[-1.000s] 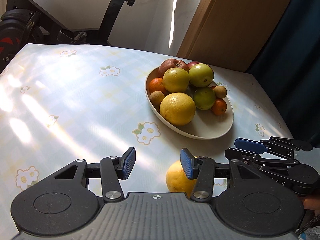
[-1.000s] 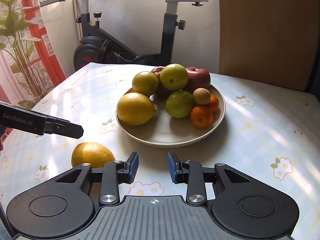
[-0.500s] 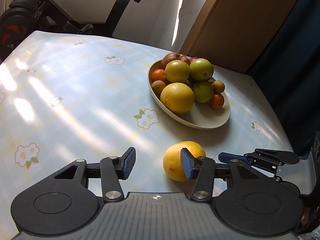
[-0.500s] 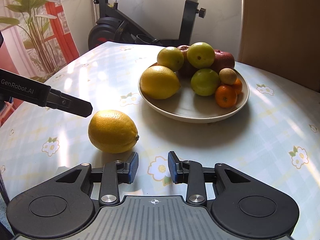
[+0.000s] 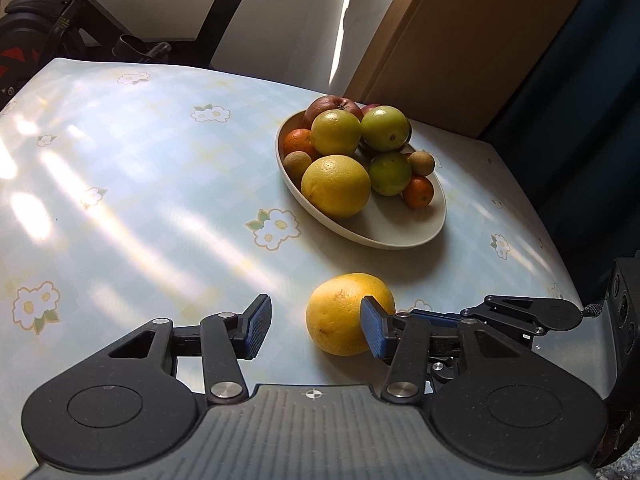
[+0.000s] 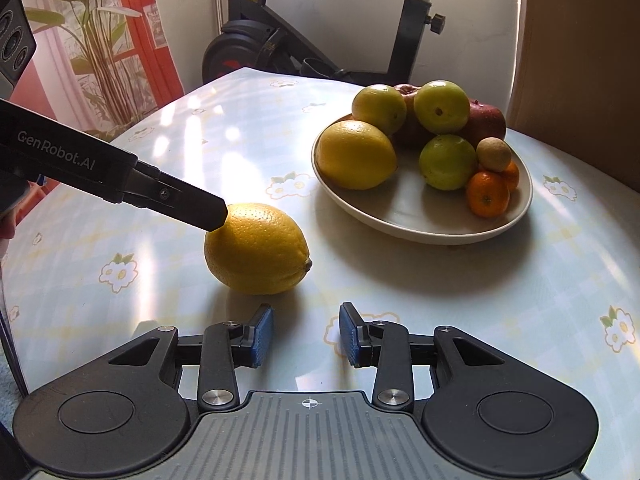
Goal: Organize fruits
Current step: 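Close the left gripper around the yellow grapefruit, then lift the grapefruit with the left gripper and carry it over the plate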
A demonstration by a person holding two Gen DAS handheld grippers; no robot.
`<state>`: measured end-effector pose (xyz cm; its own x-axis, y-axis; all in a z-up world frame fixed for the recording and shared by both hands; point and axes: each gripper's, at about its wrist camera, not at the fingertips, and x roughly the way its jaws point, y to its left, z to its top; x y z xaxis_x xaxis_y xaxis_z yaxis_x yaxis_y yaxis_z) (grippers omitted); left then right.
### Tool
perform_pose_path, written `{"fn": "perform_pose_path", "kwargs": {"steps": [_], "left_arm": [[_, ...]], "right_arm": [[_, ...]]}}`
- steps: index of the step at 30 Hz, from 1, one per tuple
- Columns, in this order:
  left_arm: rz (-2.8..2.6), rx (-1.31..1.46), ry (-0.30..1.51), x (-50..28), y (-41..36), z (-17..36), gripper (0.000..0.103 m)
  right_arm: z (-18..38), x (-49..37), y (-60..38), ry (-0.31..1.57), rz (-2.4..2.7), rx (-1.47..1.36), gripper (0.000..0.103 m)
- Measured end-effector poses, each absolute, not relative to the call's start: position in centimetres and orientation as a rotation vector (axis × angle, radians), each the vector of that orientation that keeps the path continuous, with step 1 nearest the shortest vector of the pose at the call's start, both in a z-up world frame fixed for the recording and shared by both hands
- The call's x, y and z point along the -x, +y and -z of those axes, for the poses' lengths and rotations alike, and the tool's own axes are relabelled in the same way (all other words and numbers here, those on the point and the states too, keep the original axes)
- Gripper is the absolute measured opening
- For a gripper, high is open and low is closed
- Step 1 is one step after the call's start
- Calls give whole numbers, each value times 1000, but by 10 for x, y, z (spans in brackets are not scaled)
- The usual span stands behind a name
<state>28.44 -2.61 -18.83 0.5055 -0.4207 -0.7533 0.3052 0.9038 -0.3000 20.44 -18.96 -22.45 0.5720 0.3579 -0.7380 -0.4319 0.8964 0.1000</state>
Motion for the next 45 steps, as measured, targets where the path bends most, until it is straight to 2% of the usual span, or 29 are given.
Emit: {"fn": "perform_pose_path", "kwargs": {"steps": [10, 14, 22, 34, 38, 45], "left_arm": [[507, 158, 971, -284, -32, 193, 47], [503, 187, 986, -290, -31, 199, 47], [518, 276, 1003, -307, -27, 206, 47], [500, 364, 1001, -330, -31, 213, 47], [500, 368, 999, -333, -31, 214, 47], [513, 348, 1002, -333, -36, 211, 48]], "right_arm": [[225, -207, -182, 836, -513, 153, 37], [225, -210, -177, 819, -533, 172, 46], [225, -220, -174, 776, -553, 181, 54], [233, -230, -181, 750, -547, 57, 53], [235, -231, -186, 750, -562, 3, 47], [231, -224, -193, 735, -535, -34, 47]]}}
